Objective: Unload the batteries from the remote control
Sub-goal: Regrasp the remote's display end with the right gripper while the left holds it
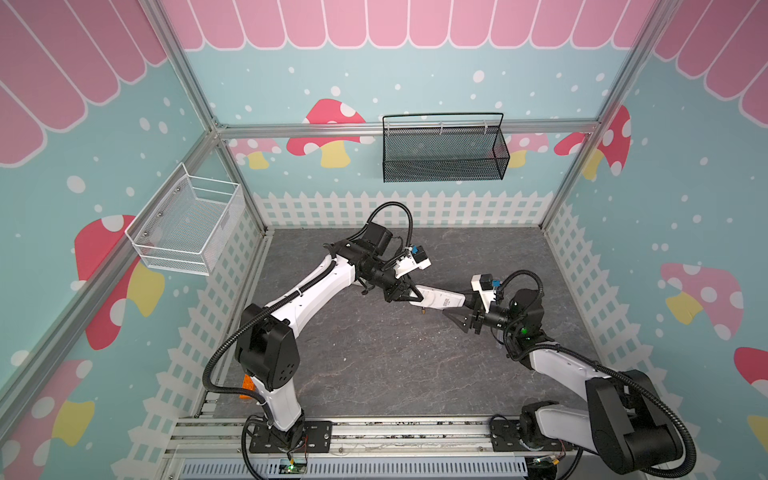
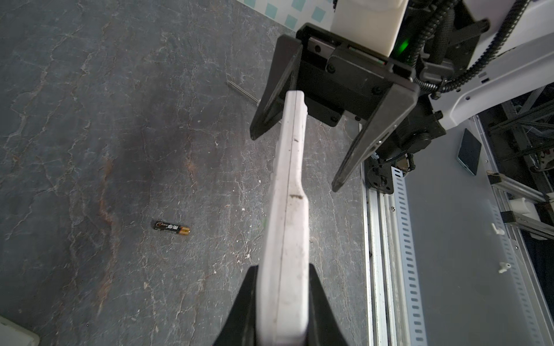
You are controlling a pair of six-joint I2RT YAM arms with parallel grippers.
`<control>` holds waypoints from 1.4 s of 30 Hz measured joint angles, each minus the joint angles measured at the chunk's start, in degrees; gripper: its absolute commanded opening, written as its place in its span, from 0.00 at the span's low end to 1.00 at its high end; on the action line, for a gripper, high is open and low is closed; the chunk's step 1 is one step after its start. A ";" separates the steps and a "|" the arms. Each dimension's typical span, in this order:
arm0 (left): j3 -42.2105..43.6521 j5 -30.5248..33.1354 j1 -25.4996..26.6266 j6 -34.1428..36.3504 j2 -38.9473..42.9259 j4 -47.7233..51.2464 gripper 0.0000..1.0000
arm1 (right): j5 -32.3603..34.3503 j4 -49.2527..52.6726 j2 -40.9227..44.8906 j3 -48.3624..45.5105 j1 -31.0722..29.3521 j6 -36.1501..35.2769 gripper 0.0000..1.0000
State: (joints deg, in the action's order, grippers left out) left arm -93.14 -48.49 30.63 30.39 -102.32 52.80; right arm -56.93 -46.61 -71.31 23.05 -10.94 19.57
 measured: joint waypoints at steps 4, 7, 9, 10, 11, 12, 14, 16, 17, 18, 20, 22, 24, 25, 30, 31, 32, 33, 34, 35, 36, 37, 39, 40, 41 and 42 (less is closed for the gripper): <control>-0.02 -1.16 0.35 -0.15 -0.11 0.17 0.08 | -1.84 -2.49 -2.12 0.00 0.13 2.21 0.25; -0.07 -0.74 0.17 1.60 -0.50 -0.39 0.20 | -8.31 -3.76 -3.74 0.00 0.33 3.43 0.00; -0.07 -1.88 -0.31 1.88 -0.85 -0.13 0.30 | -9.14 -4.37 -4.15 0.20 0.35 4.17 0.00; -0.07 -1.46 -0.09 1.33 -0.87 -0.20 0.35 | -9.14 -4.46 -4.35 0.22 0.44 4.20 0.00; -0.07 -1.14 0.04 0.90 -0.92 -0.42 0.39 | -8.92 -4.46 -4.35 0.22 0.35 4.13 0.00; -0.07 -0.87 0.17 0.20 -0.94 -0.50 0.41 | -8.59 -4.46 -4.33 0.22 0.26 4.07 0.00; -0.07 -0.50 0.26 -0.57 -0.94 -0.79 0.43 | -7.98 -4.42 -4.31 0.22 0.22 4.07 0.00; -0.07 -0.17 0.24 -1.36 -0.94 -1.01 0.43 | -7.43 -4.42 -4.31 0.22 0.33 4.09 0.00; -0.07 -0.11 0.24 -1.70 -0.96 -1.16 0.43 | -7.17 -4.42 -4.28 0.22 0.35 4.09 0.00; -0.07 -0.07 0.24 -1.99 -0.96 -1.36 0.43 | -6.95 -4.42 -4.24 0.22 0.35 4.09 0.00; -0.07 0.02 0.26 -2.78 -0.96 -1.97 0.41 | -6.71 -4.39 -4.13 0.22 0.35 4.04 0.00; -0.07 0.44 0.26 -3.58 -0.98 -2.60 0.39 | -6.45 -4.37 -4.09 0.22 0.35 4.04 0.00; -0.07 1.25 0.26 -4.52 -1.03 -3.39 0.36 | -5.95 -4.31 -4.04 0.22 0.35 4.09 0.00; -0.02 1.81 0.26 -4.94 -1.09 -4.04 0.35 | -5.70 -4.24 -3.98 0.22 0.35 4.11 0.00; 1.11 3.89 0.61 -8.35 -1.20 -6.93 0.25 | -4.07 -2.75 -3.76 0.22 0.48 4.42 0.00; 1.33 4.13 0.63 -8.52 -1.20 -7.28 0.22 | -3.87 -2.16 -3.45 0.20 0.52 4.50 0.00; 1.51 4.15 0.63 -8.55 -1.20 -7.65 0.21 | -3.61 -1.57 -3.10 0.15 0.63 4.57 0.00; 1.73 4.15 0.66 -8.57 -1.18 -8.26 0.20 | -3.45 -1.18 -2.71 0.00 0.83 4.59 0.00; 1.90 4.44 0.79 -8.81 -1.18 -8.90 0.20 | -3.15 -0.74 -2.32 -0.20 0.94 4.55 0.00; 2.10 4.85 0.92 -9.16 -1.18 -9.33 0.20 | -2.93 -0.24 -2.08 -0.28 1.03 4.48 0.00; 2.27 5.38 1.05 -9.49 -1.18 -9.77 0.20 | -2.75 0.20 -1.92 -0.39 1.16 4.46 0.00; 2.40 5.97 1.22 -9.75 -1.18 -10.19 0.20 | -2.36 0.50 -1.81 -0.50 1.20 4.44 0.00; 2.78 6.95 1.51 -10.47 -1.18 -10.95 0.20 | -1.64 1.16 -1.25 -0.96 1.20 4.22 0.00; 3.02 7.34 1.70 -10.67 -1.18 -11.28 0.20 | -1.27 1.51 -0.92 -1.22 1.20 3.98 0.00; 3.23 7.65 1.81 -10.75 -1.18 -11.52 0.20 | -1.07 1.92 -0.70 -1.40 1.25 3.69 0.00; 3.41 7.98 1.90 -10.88 -1.18 -11.65 0.20 | -0.94 2.36 -0.63 -1.49 1.31 3.37 0.00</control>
State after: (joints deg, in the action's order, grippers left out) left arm -89.73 -40.51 32.53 19.51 -103.50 41.15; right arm -57.87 -44.25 -71.94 21.56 -9.63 22.94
